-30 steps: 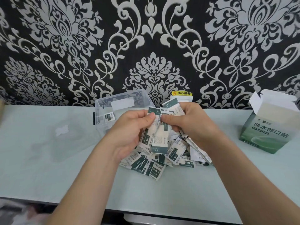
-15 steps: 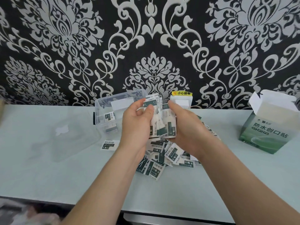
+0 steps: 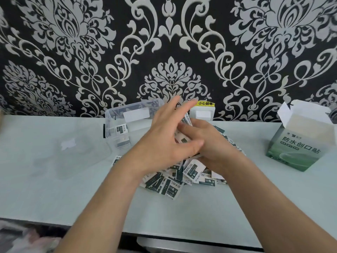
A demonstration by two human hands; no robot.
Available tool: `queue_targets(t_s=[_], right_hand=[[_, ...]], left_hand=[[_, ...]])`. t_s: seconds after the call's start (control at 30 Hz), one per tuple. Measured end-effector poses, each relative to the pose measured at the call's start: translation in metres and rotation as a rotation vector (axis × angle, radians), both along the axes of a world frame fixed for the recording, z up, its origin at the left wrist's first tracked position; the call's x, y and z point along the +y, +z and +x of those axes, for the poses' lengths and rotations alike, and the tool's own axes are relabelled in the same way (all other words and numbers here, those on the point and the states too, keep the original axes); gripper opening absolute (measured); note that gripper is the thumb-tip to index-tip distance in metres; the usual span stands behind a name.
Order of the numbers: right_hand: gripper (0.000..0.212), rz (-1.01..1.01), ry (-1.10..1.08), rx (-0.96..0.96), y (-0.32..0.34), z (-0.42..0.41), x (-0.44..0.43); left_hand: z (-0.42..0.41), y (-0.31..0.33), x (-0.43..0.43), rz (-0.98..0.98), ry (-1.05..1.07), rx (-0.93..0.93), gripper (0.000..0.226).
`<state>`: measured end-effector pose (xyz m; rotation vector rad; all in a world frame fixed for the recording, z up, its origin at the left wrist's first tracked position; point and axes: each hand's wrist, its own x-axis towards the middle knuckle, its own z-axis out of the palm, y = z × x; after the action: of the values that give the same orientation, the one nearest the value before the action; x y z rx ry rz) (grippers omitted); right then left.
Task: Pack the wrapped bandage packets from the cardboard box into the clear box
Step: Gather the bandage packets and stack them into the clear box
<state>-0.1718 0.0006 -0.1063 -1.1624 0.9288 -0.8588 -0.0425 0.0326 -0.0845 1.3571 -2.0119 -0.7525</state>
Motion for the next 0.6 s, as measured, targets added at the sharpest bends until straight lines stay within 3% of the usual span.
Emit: queue_targets(t_s=[0.13,0.27,0.4,0.6], right_hand=[[0.018,-0.092,0.027,0.166,0.000,-0.003,0.000],[0.017,-0.240,0.003,0.366,0.000,0.001,0.000],[0.013,-0.162,0.050,0.277,-0.005,0.001,-0.002],[0.024,-0.064,0.168,0.075,-0.003,-0.009,-0.005]], left_hand=[[-0.001,-0.006,0.002,0.125,0.012,-0.241,0.116],[-0.005,-0.014,0.000,-0.011,0.048,-0.338,0.108],[-0.001,-0.017,-0.004,-0.120,0.129,-0.433,0.092],[0.006,-0.014,-0.007,-0.029,0.199,-0.486,0.101]])
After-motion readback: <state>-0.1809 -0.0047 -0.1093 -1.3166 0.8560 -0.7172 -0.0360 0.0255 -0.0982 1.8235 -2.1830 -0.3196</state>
